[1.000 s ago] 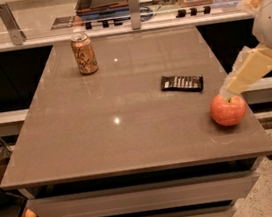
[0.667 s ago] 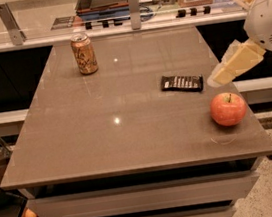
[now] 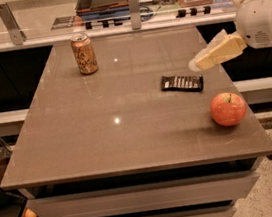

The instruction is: Knock orange can over

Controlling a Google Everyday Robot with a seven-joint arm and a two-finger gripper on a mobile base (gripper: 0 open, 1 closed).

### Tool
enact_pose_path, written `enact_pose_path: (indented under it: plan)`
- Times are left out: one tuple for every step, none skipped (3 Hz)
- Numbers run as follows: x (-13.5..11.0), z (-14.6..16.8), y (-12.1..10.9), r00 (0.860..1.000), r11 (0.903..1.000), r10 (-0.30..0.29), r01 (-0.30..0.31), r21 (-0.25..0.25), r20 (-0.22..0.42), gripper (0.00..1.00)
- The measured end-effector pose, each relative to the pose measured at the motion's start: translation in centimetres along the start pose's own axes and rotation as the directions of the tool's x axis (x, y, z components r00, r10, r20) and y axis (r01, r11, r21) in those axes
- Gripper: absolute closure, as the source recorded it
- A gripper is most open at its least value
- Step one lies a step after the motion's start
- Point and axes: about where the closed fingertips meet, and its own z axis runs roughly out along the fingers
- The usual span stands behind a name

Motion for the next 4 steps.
enact_pose_path:
  plan:
    - [-1.4,1.3,0.6,0.988,0.9944,0.104,-0.102,-0.029,0.111,0.0]
    - [-1.3,1.3,0.6,0.989,0.9945,0.103,-0.1,-0.028,0.111,0.0]
    - [-1.6,2.8,0.9,0.984,0.9923,0.123,-0.12,-0.029,0.13,0.0]
    - [-1.9,5.7,2.2,0.974,0.9865,0.161,-0.153,-0.059,0.159,0.0]
